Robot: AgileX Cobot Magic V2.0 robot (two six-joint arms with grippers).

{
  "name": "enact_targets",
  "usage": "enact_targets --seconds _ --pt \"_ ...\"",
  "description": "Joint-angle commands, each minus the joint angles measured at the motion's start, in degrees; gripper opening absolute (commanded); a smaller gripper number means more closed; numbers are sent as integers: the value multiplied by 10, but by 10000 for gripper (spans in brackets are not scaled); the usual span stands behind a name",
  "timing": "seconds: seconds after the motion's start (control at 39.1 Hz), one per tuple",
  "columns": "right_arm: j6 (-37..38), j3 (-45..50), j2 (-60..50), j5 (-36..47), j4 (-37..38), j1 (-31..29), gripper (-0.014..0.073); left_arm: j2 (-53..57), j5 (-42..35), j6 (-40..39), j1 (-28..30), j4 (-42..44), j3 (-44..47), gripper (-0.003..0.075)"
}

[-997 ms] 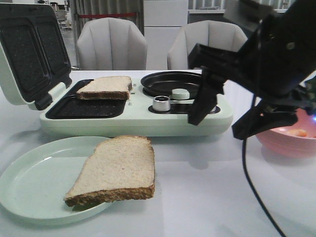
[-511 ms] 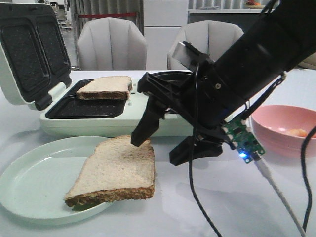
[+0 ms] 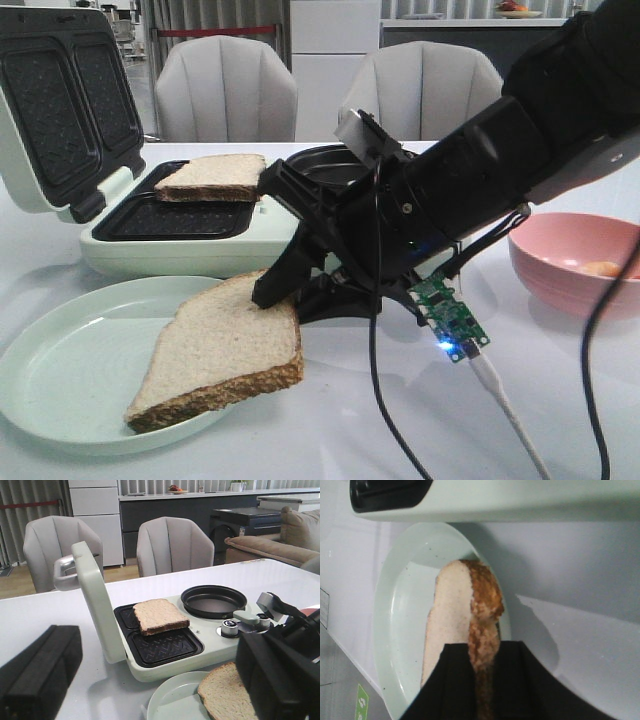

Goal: Make breakfast with bread and shrimp
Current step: 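Carry the bread with the right gripper and lay it on the first slice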

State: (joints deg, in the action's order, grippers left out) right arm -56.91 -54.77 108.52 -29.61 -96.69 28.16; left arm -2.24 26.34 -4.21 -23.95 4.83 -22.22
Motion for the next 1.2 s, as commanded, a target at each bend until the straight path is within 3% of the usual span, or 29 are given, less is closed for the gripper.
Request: enact_targets --seconds 0.0,0.18,0.43,0.95,1.07,1.18 --pt "-18 -17 -43 -36 -26 -5 148 -6 -45 -1 0 -4 -13 673" --pt "-59 -20 -87 -54 -55 -6 148 -6 -45 -1 0 -4 -13 673" --pt "-115 -99 -87 -68 -124 -6 148 -6 -44 -1 0 -4 -13 673" --pt "-116 -346 69 -11 -124 -6 150 -6 -44 -1 0 -4 -13 673" --pt "-116 -374 101 2 -124 -6 184 -6 -44 -1 0 -4 -13 673" --pt "-116 -380 113 9 -124 -6 269 -6 -44 -1 0 -4 -13 673"
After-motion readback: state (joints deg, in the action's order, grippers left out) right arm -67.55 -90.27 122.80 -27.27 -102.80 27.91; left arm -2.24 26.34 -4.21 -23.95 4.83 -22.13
